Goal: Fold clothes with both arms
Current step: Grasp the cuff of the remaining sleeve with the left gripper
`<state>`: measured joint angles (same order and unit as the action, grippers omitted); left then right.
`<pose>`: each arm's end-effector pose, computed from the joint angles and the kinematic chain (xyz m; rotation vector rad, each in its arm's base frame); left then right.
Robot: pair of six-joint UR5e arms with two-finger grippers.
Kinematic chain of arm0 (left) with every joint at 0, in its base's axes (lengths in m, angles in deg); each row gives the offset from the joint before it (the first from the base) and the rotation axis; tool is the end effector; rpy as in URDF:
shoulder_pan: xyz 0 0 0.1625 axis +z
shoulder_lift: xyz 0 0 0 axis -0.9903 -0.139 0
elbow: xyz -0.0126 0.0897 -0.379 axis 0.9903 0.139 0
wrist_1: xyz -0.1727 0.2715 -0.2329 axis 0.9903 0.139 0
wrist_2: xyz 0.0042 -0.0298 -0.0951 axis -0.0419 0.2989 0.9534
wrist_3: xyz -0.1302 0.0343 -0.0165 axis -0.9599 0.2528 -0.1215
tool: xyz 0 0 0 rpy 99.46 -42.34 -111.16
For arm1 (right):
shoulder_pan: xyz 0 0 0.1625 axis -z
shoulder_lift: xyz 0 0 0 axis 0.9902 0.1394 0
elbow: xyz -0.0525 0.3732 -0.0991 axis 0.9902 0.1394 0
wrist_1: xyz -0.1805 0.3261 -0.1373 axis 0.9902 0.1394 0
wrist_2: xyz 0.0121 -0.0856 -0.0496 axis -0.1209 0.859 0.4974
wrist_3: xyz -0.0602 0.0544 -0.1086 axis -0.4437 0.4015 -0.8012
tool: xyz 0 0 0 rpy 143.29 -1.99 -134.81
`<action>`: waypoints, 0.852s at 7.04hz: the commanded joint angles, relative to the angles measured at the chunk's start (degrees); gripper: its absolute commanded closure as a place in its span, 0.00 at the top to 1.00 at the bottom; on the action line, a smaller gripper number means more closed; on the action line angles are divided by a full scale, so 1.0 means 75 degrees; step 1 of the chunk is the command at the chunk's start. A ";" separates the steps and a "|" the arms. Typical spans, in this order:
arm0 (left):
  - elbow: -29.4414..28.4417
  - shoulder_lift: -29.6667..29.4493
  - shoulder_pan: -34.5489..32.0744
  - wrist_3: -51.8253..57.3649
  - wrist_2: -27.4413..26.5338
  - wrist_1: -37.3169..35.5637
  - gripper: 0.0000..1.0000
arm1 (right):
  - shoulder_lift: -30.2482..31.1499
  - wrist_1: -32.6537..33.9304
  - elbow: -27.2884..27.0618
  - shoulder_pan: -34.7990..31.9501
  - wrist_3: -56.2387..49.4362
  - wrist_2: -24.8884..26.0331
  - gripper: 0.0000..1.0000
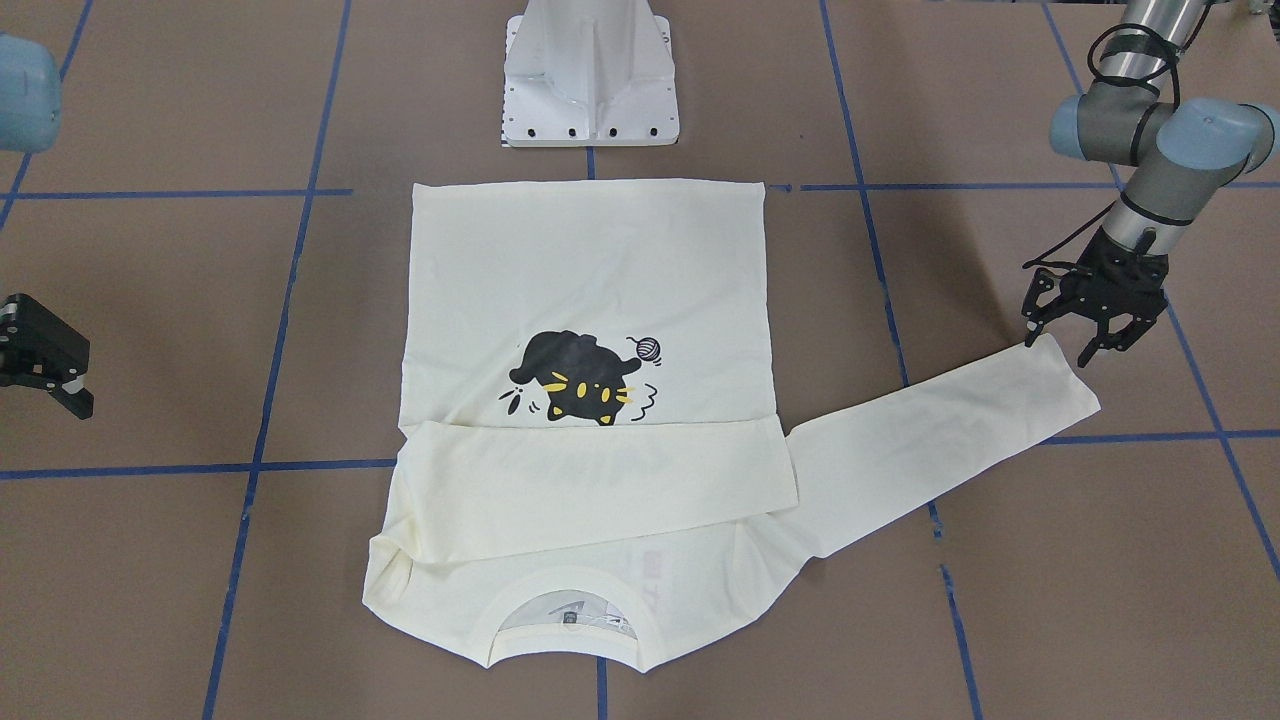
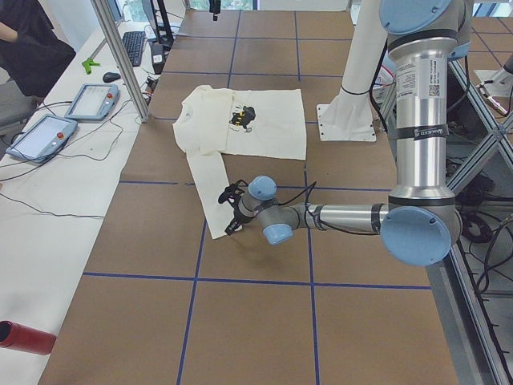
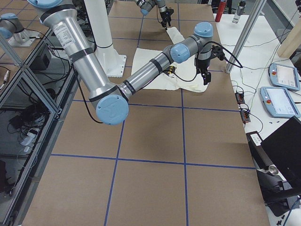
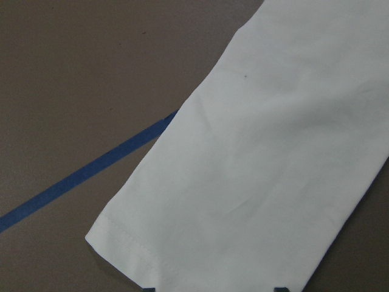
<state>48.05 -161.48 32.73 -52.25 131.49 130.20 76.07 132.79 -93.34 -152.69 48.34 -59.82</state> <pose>0.2554 -0.4377 0.6094 0.6013 0.7398 0.3834 -0.1573 -0.6039 0.3021 0.3517 -0.7837 -0.2195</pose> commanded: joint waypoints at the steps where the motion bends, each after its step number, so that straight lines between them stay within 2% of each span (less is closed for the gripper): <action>1: 0.0004 0.0014 0.0008 0.0001 0.0000 0.0041 0.72 | 0.0000 0.0009 0.0005 0.0005 0.0004 0.0013 1.00; 6: 0.0003 0.0143 0.0020 0.0001 0.0000 0.0193 0.73 | 0.0000 0.0009 0.0016 0.0017 0.0016 0.0013 1.00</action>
<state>48.02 -160.45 32.82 -52.23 131.49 131.53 76.08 132.81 -93.25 -152.57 48.46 -59.72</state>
